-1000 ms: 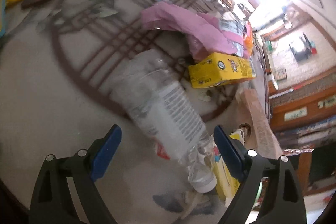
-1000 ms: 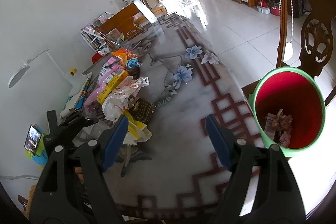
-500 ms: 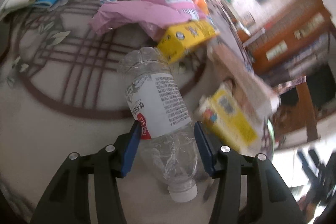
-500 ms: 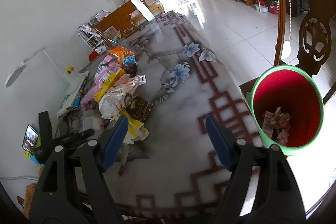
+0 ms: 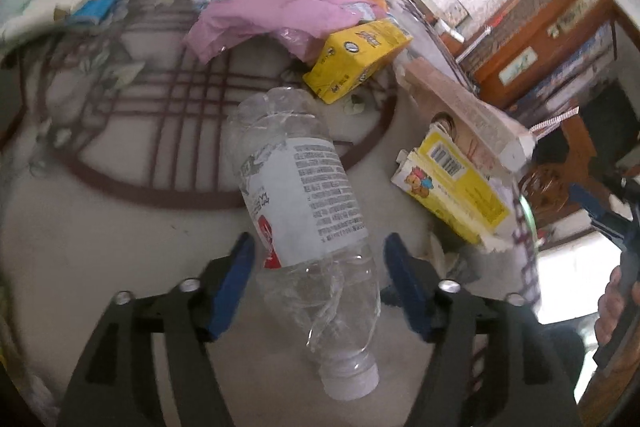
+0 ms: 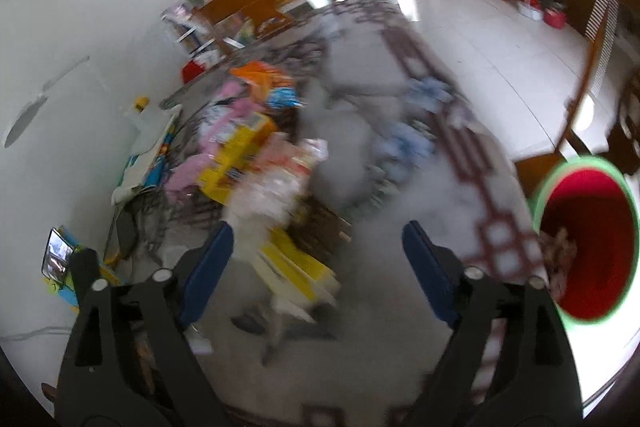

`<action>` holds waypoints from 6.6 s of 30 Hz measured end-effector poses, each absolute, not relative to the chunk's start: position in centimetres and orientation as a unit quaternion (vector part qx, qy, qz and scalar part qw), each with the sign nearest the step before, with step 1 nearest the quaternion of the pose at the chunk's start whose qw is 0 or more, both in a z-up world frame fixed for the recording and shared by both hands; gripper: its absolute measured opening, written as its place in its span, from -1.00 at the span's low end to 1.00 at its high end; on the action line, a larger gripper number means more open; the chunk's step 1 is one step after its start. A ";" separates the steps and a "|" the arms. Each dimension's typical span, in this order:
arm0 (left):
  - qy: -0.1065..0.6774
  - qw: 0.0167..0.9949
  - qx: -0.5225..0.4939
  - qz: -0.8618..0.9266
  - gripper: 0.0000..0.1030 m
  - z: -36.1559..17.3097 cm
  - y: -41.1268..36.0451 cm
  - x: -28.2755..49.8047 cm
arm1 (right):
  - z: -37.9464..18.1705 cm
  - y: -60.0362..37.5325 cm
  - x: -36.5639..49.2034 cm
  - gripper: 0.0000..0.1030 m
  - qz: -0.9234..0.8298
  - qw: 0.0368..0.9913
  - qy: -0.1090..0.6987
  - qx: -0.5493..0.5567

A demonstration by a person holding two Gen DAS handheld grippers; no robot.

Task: Collect trash
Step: 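Grasp the clear plastic bottle with the left tool while the right tool grasps the Pocky wrapper, then lift the bottle and Pocky wrapper and carry them toward the red bin, then open the left tool over the bin while the right tool releases the Pocky wrapper, then grasp the yellow snack box with the left tool while the right tool grasps the brown cigarette pack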

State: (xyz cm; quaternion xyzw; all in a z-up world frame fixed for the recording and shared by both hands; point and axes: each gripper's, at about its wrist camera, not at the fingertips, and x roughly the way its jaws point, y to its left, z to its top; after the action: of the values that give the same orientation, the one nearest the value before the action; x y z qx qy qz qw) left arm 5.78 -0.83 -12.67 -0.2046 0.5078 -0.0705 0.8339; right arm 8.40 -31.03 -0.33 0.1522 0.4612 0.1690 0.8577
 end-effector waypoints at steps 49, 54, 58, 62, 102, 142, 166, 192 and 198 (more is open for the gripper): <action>0.441 0.856 -0.254 -0.091 0.06 -11.9 -0.1 4.1 | -1.7 -24.7 8.8 -0.04 0.228 0.826 0.501 0.122; 0.415 0.869 -0.252 -0.094 0.06 -10.8 0.4 3.5 | -1.9 -25.9 7.0 -0.04 0.224 0.832 0.488 0.139; 0.409 0.875 -0.242 -0.095 0.06 -10.5 0.0 3.2 | -2.4 -27.0 5.9 -0.04 0.224 0.828 0.489 0.158; 0.400 0.886 -0.215 -0.090 0.06 -10.1 -0.6 3.1 | -2.7 -28.5 4.9 -0.04 0.224 0.827 0.484 0.178; 0.404 0.870 -0.163 -0.230 0.06 -4.8 -18.6 3.7 | -3.1 -46.2 -1.1 -0.04 0.133 0.854 0.415 0.283; 0.424 0.824 -0.049 -0.373 0.51 -4.1 -37.3 9.3 | -7.6 -60.3 -2.0 0.39 -0.048 0.850 0.364 0.379; 0.488 0.828 -0.270 -0.056 0.52 -10.9 -11.9 7.6 | -2.1 -40.2 -1.2 0.63 0.142 0.869 0.409 0.240; 0.528 0.828 -0.150 -0.119 -0.54 -12.1 -10.8 6.4 | -2.3 -39.7 -0.7 0.63 0.128 0.873 0.415 0.224; 0.525 0.836 -0.105 -0.124 -0.35 -11.8 -8.5 5.6 | -2.3 -39.3 -0.5 0.63 0.118 0.873 0.422 0.212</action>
State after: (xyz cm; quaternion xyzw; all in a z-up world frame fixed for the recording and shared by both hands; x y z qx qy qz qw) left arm 5.61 -8.52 -11.75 -0.1051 0.5247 -0.1243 0.8356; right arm -0.53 -39.32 -2.34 0.2124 0.4223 0.1176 0.8734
